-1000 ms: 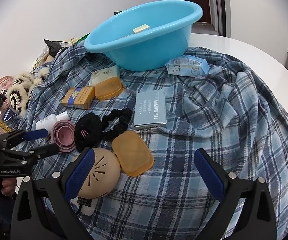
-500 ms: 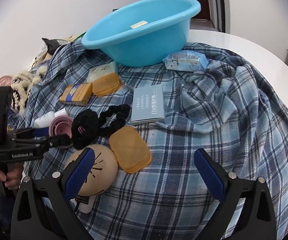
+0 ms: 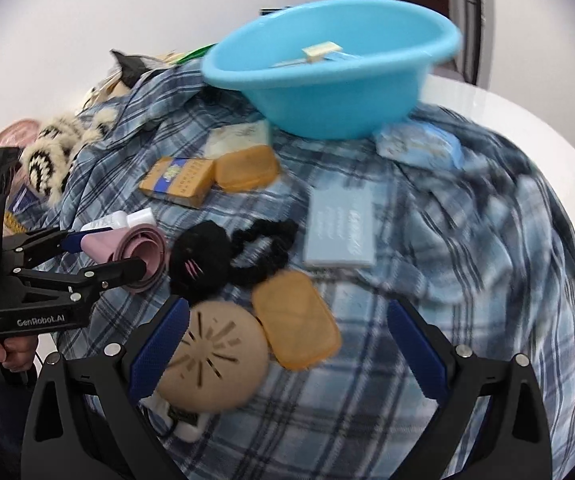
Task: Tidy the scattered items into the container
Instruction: 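Close the left gripper on the pink cup while the right gripper reaches the black plush toy, then grasp the black plush toy with the right gripper and lift it, then carry the pink cup and black plush toy over the blue basin with both grippers, then open the left gripper to drop the pink cup while the right gripper releases the plush toy, then raise both grippers out of the basin back over the shirt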
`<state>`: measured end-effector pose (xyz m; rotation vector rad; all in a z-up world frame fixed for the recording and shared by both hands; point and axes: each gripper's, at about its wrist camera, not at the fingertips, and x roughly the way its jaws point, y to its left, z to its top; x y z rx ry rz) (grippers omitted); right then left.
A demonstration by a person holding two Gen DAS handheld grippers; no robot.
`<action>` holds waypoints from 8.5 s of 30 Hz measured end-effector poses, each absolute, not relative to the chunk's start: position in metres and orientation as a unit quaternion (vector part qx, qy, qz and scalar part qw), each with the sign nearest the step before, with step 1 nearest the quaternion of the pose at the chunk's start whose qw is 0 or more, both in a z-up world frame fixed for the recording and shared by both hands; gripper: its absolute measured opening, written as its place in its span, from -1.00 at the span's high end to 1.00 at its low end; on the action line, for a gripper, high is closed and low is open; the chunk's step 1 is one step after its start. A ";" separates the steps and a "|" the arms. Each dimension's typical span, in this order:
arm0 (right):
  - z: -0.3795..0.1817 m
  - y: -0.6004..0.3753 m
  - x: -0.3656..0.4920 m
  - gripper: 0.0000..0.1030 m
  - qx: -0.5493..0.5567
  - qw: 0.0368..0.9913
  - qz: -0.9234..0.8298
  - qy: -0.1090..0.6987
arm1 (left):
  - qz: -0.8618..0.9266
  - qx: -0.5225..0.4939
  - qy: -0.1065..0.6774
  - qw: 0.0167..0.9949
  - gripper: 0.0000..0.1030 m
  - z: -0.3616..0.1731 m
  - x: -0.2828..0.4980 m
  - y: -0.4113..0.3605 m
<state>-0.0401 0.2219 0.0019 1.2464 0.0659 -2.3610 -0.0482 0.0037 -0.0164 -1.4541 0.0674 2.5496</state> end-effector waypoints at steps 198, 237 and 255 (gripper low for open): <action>0.104 0.255 -0.351 -0.58 0.482 0.114 -0.866 -0.065 | 0.872 -0.481 0.019 0.088 -0.63 0.063 -0.365 0.074; 0.170 0.239 -0.270 -0.99 0.179 0.122 -0.976 -0.020 | 0.968 -0.232 0.001 0.096 -0.98 0.118 -0.311 0.051; 0.175 0.240 -0.237 -0.99 0.163 0.120 -0.979 -0.001 | 0.976 -0.187 -0.019 0.107 -0.99 0.123 -0.269 0.029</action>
